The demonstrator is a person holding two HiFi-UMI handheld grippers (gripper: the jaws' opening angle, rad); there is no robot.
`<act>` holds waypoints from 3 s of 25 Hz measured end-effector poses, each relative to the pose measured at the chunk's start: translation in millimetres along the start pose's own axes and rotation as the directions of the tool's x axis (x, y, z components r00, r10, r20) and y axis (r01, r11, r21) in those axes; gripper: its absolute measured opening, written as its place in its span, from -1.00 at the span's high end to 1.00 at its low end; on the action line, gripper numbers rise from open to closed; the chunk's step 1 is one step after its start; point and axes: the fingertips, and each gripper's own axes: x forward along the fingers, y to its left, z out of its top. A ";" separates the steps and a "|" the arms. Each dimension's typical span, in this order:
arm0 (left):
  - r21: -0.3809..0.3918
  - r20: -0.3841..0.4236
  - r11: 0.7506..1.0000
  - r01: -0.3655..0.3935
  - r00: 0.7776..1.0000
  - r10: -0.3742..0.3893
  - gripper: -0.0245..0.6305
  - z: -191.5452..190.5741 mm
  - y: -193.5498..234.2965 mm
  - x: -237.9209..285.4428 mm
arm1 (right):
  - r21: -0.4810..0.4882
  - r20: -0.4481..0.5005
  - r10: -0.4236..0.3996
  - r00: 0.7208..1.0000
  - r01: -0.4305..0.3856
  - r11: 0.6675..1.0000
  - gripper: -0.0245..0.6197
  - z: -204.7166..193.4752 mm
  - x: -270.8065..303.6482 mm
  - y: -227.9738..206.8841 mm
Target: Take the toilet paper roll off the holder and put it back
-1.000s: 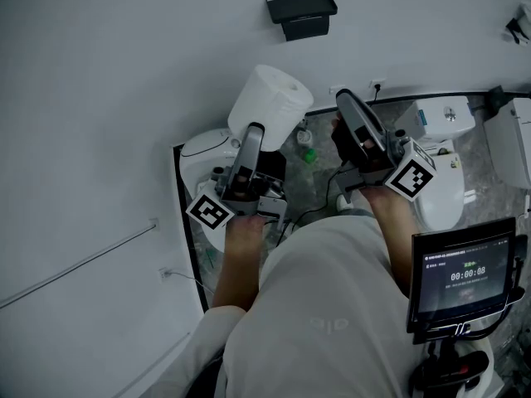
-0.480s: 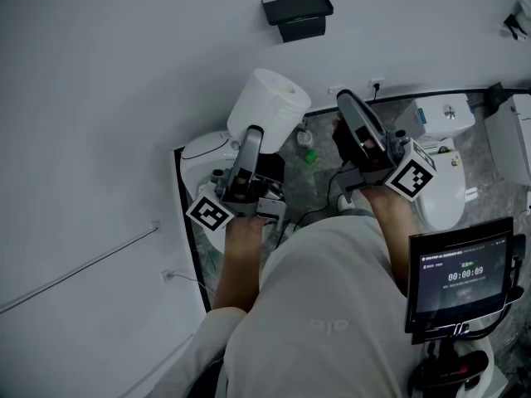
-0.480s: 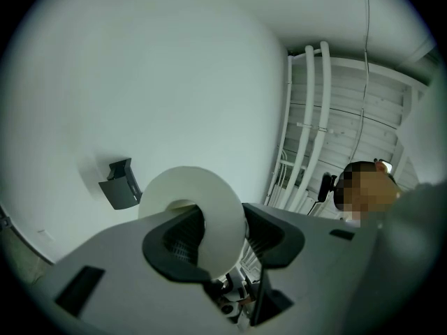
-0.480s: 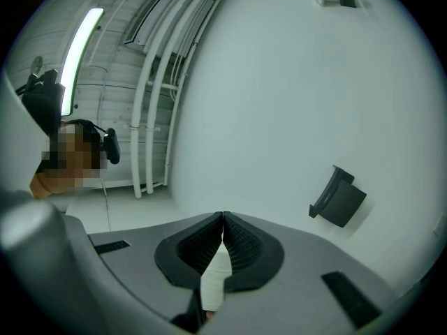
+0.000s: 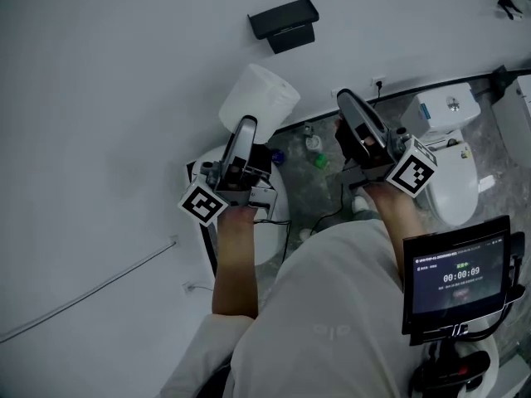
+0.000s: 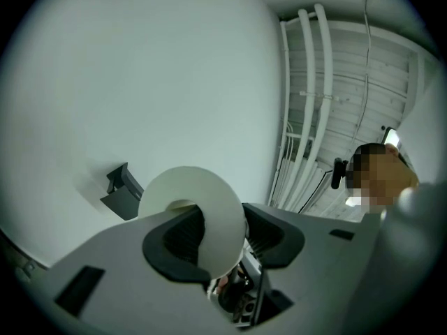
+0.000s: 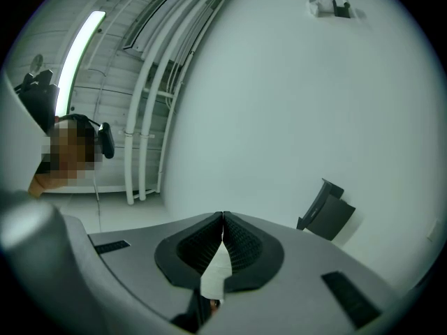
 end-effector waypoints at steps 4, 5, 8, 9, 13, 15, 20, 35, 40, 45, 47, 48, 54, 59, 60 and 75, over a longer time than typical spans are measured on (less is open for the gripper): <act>0.115 -0.141 0.993 -0.040 0.988 0.056 0.41 19.5 14.6 24.2 | -0.001 0.027 -0.001 1.000 0.001 1.000 0.89 5.5 9.4 0.6; 0.155 -0.183 0.987 -0.045 0.980 0.074 0.41 23.9 18.4 32.1 | 0.001 0.031 0.000 1.000 0.000 1.000 0.89 6.1 10.4 1.0; 0.272 -0.301 0.960 -0.066 0.942 0.151 0.41 36.9 35.6 57.2 | 0.006 0.040 0.000 0.999 0.000 1.000 0.90 8.3 12.6 0.5; 0.320 -0.333 0.944 -0.074 0.924 0.186 0.41 42.6 41.9 65.3 | 0.007 0.041 0.000 0.999 0.000 1.000 0.89 8.6 14.3 0.4; 0.533 -0.424 0.840 -0.099 0.828 0.366 0.41 65.0 71.3 85.2 | 0.019 0.040 0.004 0.999 -0.005 1.000 0.89 0.7 18.5 2.0; 0.624 -0.457 0.776 -0.093 0.762 0.459 0.41 74.2 87.8 95.2 | 0.029 0.045 -0.005 0.999 0.004 1.000 0.89 -2.1 17.4 2.7; 0.767 -0.498 0.641 -0.035 0.599 0.628 0.41 90.4 127.3 117.7 | 0.031 0.056 -0.040 0.998 0.039 0.999 0.90 -1.8 8.8 -1.9; 0.818 -0.519 0.403 0.410 0.226 0.824 0.40 81.4 150.6 120.7 | 0.024 0.089 -0.068 0.994 0.066 0.998 0.89 5.0 5.7 -8.3; 0.768 -0.527 0.384 0.513 0.166 0.833 0.40 74.6 155.9 123.1 | 0.024 0.073 -0.064 0.995 0.062 0.998 0.89 -1.4 7.1 -7.5; 0.747 -0.526 0.371 0.551 0.149 0.837 0.38 72.6 163.8 129.4 | 0.019 0.068 -0.067 0.995 0.066 0.998 0.89 -2.8 7.4 -8.2; 0.761 -0.499 0.337 0.555 0.168 0.850 0.34 74.8 166.7 131.5 | 0.017 0.066 -0.062 0.996 0.061 0.998 0.89 -3.0 7.1 -7.9; 0.769 -0.483 0.317 0.556 0.180 0.857 0.30 76.7 167.7 132.5 | 0.017 0.064 -0.059 0.996 0.058 0.998 0.90 -3.2 7.1 -7.8; 0.798 -0.425 0.231 0.557 0.249 0.870 0.19 86.8 162.6 136.9 | 0.020 0.055 -0.054 0.997 0.053 0.998 0.89 -7.1 7.9 -7.9; 0.869 -0.421 0.225 0.440 0.421 0.804 0.11 96.9 131.4 145.6 | 0.016 0.052 -0.048 0.998 0.047 0.999 0.89 -7.5 9.6 -6.9; 0.884 -0.436 0.264 0.385 0.478 0.763 0.11 98.0 118.3 147.1 | 0.015 0.049 -0.044 0.998 0.043 0.999 0.89 -7.4 10.1 -6.4; 0.494 -0.259 0.870 0.014 0.957 0.132 0.31 70.8 -39.8 56.2 | 0.015 0.040 0.031 0.999 -0.031 0.999 0.89 6.7 20.2 20.1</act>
